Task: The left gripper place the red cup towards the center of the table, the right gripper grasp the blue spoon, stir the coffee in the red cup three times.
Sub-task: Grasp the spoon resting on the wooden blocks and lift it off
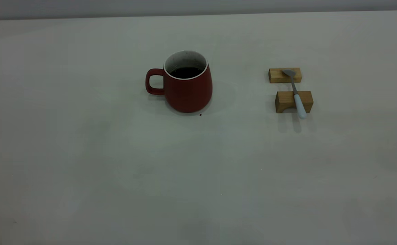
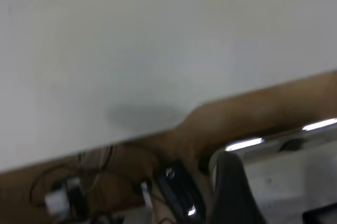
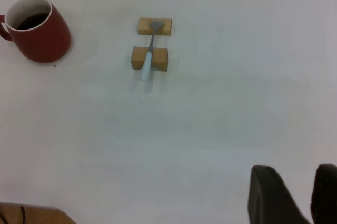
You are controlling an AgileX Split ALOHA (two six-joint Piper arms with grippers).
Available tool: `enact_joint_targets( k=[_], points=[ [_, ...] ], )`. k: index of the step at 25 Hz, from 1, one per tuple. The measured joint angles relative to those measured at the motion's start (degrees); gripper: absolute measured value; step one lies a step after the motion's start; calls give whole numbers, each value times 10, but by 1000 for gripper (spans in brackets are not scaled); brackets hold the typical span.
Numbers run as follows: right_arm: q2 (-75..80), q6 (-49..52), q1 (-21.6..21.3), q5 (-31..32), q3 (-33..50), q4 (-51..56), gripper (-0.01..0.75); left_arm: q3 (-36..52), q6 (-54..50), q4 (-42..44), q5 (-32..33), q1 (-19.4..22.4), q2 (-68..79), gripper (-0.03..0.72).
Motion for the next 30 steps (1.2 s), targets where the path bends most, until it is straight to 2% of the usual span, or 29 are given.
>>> enact_joint_targets(
  k=[5, 14, 16, 20, 22, 30],
  points=[
    [0, 0, 0, 0, 0, 0, 237, 101, -2, 2, -8, 0, -106, 558],
    [0, 0, 0, 0, 0, 0, 237, 115, -2, 0, -24, 2, -240, 558],
    [0, 0, 0, 0, 0, 0, 237, 115, -2, -3, -24, 24, -262, 558],
    [0, 0, 0, 0, 0, 0, 237, 115, -2, -4, -24, 102, -296, 558],
    [0, 0, 0, 0, 0, 0, 237, 115, -2, -4, -23, 124, -316, 558],
    [0, 0, 0, 0, 0, 0, 237, 115, -2, -4, -19, 141, -369, 558]
  ],
)
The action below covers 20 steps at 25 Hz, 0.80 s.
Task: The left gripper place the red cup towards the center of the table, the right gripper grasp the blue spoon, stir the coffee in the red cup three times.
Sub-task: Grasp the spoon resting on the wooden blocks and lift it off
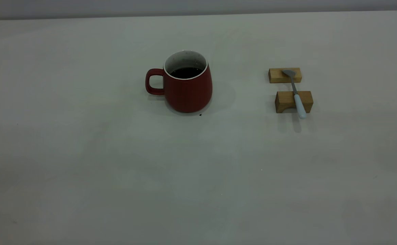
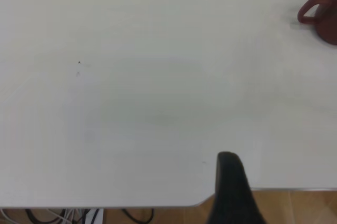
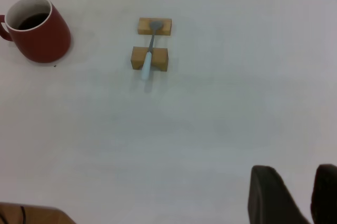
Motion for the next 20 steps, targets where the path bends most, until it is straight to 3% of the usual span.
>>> enact_joint_targets(
  k=[7, 10, 16, 20],
  points=[
    [0, -4, 0, -9, 0, 54, 239, 0, 0, 0, 0, 0, 0, 558],
    [27, -16, 0, -31, -2, 95, 274, 0, 0, 0, 0, 0, 0, 558],
    [229, -74, 0, -66, -2, 163, 493, 0, 0, 0, 0, 0, 0, 558],
    [384, -163, 0, -119, -2, 255, 571, 0, 0, 0, 0, 0, 0, 558]
  ],
)
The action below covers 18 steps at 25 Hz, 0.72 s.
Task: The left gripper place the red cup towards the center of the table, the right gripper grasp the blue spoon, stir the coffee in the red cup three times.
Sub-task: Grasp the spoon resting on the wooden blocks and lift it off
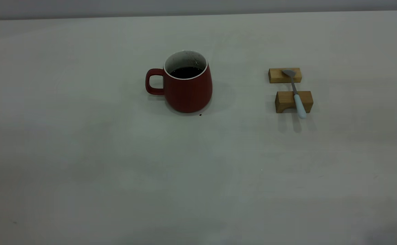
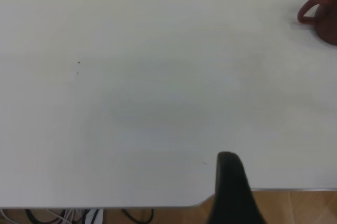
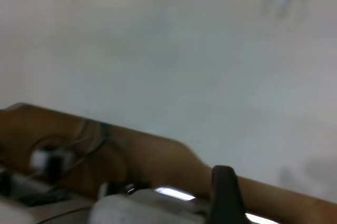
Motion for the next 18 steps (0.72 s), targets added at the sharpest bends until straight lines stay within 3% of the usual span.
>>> enact_joint_targets(
  k=[5, 10, 18],
  points=[
    [178, -77, 5, -87, -13, 78, 580, 0, 0, 0, 0, 0, 0, 558],
    [350, -92, 53, -137, -89, 81, 580, 0, 0, 0, 0, 0, 0, 558],
    [611, 18, 133, -165, -249, -18, 580, 0, 0, 0, 0, 0, 0, 558]
  ],
)
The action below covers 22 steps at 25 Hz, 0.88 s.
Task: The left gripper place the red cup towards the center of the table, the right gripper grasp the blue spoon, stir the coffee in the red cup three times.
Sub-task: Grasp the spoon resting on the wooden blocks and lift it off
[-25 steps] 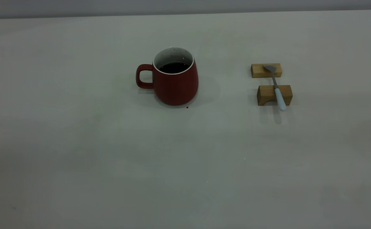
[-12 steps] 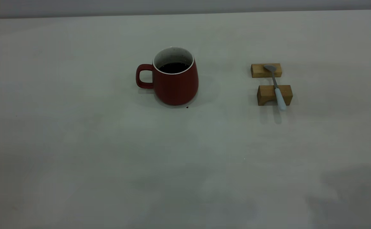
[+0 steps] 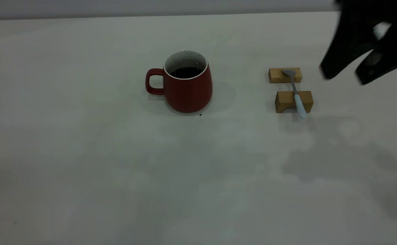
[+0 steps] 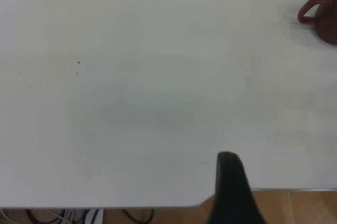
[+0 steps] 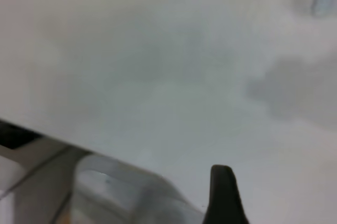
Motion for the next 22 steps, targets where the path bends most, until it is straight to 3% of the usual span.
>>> enact_joint_targets(
  k=[8, 15, 22],
  points=[
    [171, 122, 28, -4, -153, -78, 580, 0, 0, 0, 0, 0, 0, 558],
    [279, 191, 28, 46, -273, -151, 580, 0, 0, 0, 0, 0, 0, 558],
    [321, 230, 28, 70, -303, -183, 580, 0, 0, 0, 0, 0, 0, 558]
  ],
)
